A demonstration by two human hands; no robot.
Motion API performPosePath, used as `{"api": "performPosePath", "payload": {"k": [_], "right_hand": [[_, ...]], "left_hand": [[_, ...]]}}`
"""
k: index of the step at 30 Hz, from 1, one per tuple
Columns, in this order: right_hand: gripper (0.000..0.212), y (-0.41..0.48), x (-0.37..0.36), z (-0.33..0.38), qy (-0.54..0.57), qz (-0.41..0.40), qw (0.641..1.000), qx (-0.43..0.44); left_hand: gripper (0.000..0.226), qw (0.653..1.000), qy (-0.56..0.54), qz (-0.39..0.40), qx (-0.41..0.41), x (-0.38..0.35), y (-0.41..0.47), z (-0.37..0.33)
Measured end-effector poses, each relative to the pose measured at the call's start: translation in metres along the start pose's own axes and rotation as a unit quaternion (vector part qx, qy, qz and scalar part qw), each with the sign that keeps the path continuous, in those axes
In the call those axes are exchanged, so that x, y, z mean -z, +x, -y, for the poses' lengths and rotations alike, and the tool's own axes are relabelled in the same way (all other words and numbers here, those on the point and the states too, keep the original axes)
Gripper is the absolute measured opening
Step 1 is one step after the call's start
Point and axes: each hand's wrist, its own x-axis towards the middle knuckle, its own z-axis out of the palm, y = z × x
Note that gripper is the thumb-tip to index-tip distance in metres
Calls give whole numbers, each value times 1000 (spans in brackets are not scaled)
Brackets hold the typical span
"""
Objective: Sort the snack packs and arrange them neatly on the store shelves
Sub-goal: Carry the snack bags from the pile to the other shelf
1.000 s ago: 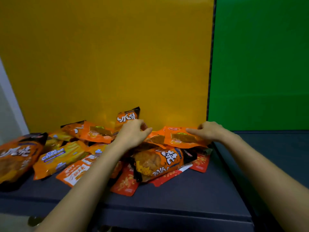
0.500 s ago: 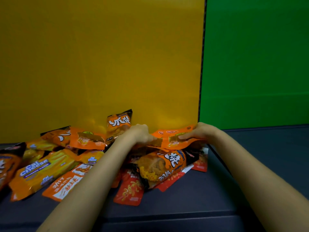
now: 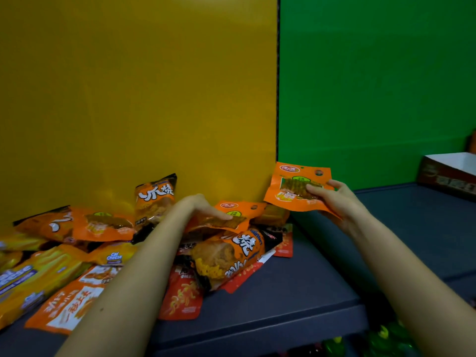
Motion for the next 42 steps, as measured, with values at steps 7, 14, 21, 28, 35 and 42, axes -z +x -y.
{"api": "performPosePath", "payload": {"k": [7,14,21,28,35,42], "right_hand": [[83,-15,26,-17,20,-34,999,-8],[80,-26,52,-22,9,-59,998,-5],[48,-33,109,-15,14,-79,997,-16],[13,-46,198,6,20,-86,996,5],[21,-52,342,28,3,-160,987,33],[12,-64,483,42,2,-225,974,19]], "left_hand": [[96,992,-123,14,8,3,13,2],[50,966,-249,0,-66,2,20,4],[12,898,-395,-75,-177,16,-6,-48],[14,893,-397,-22,-213,-21,-39,-154],[19,885,-387,66,-249,-96,-61,-290],[17,867,-392,143,-271,-191,-89,-411]]}}
